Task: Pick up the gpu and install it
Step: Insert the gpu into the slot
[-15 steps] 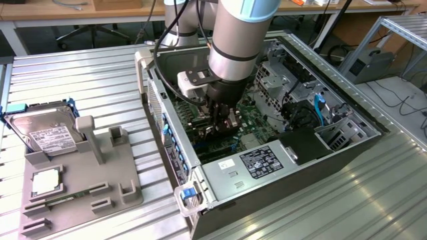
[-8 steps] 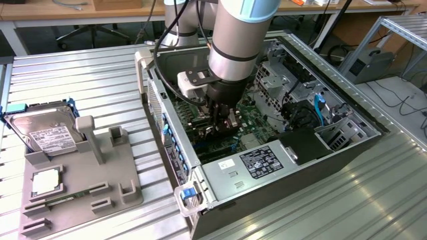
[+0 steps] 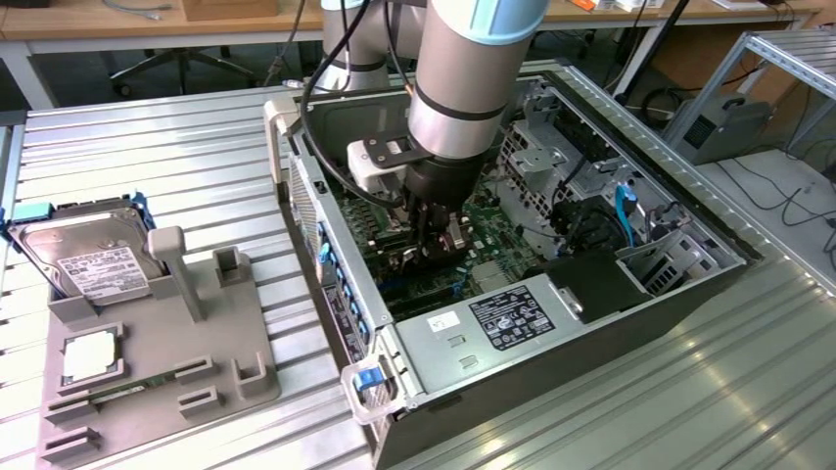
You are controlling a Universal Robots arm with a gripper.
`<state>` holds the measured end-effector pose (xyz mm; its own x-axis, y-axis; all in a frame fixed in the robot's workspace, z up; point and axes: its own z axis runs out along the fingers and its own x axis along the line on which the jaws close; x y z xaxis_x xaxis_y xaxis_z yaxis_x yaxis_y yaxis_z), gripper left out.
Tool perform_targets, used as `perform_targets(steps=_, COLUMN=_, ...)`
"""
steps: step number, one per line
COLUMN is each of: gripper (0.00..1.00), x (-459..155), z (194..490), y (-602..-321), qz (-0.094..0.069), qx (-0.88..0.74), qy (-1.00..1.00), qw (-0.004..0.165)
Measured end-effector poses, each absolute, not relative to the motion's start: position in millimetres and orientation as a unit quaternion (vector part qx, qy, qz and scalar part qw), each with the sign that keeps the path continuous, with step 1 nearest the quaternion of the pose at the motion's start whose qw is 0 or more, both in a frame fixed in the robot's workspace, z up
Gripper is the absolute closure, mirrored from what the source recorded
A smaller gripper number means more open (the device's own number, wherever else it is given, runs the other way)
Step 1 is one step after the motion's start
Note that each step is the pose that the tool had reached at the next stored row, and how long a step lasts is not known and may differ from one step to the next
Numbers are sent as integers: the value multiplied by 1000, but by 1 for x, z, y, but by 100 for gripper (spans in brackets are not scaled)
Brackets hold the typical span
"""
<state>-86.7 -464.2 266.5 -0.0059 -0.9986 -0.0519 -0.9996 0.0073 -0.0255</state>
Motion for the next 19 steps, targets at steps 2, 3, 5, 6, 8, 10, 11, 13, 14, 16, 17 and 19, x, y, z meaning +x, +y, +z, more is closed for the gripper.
perform_targets(steps=2, gripper=73, x=-87, z=266, y=-464, qz=9, qx=-704, qy=709, qw=28)
perform_targets(steps=3, gripper=73, x=-87, z=267, y=-463, qz=9, qx=-704, qy=709, qw=28)
perform_targets(steps=5, gripper=73, x=-87, z=267, y=-463, qz=9, qx=-704, qy=709, qw=28)
perform_targets(steps=6, gripper=73, x=-87, z=266, y=-463, qz=9, qx=-704, qy=709, qw=28)
perform_targets(steps=8, gripper=73, x=-87, z=267, y=-463, qz=9, qx=-704, qy=709, qw=28)
perform_targets(steps=10, gripper=73, x=-87, z=267, y=-463, qz=9, qx=-704, qy=709, qw=28)
perform_targets(steps=11, gripper=73, x=-87, z=267, y=-462, qz=9, qx=-704, qy=709, qw=28)
perform_targets(steps=13, gripper=73, x=-87, z=267, y=-462, qz=9, qx=-704, qy=709, qw=28)
perform_targets(steps=14, gripper=73, x=-87, z=267, y=-462, qz=9, qx=-704, qy=709, qw=28)
perform_targets(steps=16, gripper=73, x=-87, z=268, y=-462, qz=9, qx=-704, qy=709, qw=28)
perform_targets(steps=17, gripper=73, x=-87, z=268, y=-462, qz=10, qx=-704, qy=709, qw=28)
perform_targets(steps=19, gripper=73, x=-87, z=267, y=-462, qz=10, qx=-704, qy=709, qw=28)
